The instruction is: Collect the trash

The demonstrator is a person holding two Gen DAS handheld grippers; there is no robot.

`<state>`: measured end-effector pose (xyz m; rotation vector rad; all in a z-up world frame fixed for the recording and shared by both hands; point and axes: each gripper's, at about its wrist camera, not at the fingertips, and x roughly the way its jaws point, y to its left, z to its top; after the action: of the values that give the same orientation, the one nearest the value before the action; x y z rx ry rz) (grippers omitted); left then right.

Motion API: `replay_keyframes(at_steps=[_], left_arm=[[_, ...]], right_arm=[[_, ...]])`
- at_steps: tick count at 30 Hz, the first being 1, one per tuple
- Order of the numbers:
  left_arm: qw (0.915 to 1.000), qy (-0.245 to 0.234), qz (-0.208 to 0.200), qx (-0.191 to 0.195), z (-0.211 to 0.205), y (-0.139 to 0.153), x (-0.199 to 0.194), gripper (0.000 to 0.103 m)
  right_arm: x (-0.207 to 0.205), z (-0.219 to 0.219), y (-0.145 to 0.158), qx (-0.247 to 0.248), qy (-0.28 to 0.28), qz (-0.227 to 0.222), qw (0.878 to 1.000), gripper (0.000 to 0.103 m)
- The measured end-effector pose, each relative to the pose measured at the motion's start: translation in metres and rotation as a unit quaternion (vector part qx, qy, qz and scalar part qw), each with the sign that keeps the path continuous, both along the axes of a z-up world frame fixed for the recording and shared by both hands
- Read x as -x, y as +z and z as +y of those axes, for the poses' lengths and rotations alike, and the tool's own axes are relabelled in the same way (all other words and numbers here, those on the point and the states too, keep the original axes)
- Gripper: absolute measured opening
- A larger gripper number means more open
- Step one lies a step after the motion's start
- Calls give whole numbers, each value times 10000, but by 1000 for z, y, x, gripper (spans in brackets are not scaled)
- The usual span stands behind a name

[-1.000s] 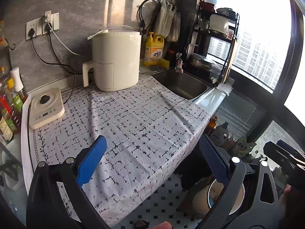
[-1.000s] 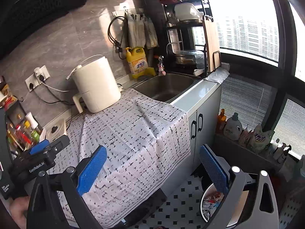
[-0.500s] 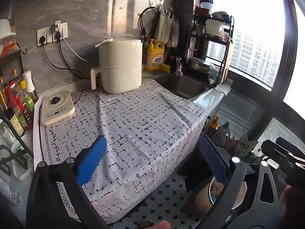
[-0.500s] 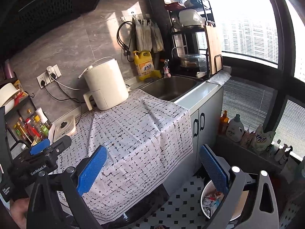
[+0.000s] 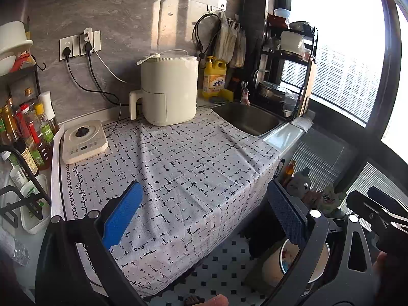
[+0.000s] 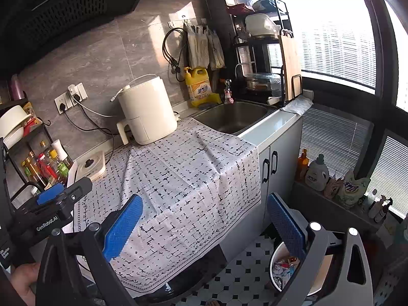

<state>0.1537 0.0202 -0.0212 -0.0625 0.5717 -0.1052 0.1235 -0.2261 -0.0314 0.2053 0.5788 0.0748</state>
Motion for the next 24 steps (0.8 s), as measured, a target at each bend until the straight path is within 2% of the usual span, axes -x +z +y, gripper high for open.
replay_keyframes(at_steps=[24], left_arm=[[9995,273,-145,-59,16,9,19,97]], right_arm=[[11,12,-2,-58,113,-28,9999,95]])
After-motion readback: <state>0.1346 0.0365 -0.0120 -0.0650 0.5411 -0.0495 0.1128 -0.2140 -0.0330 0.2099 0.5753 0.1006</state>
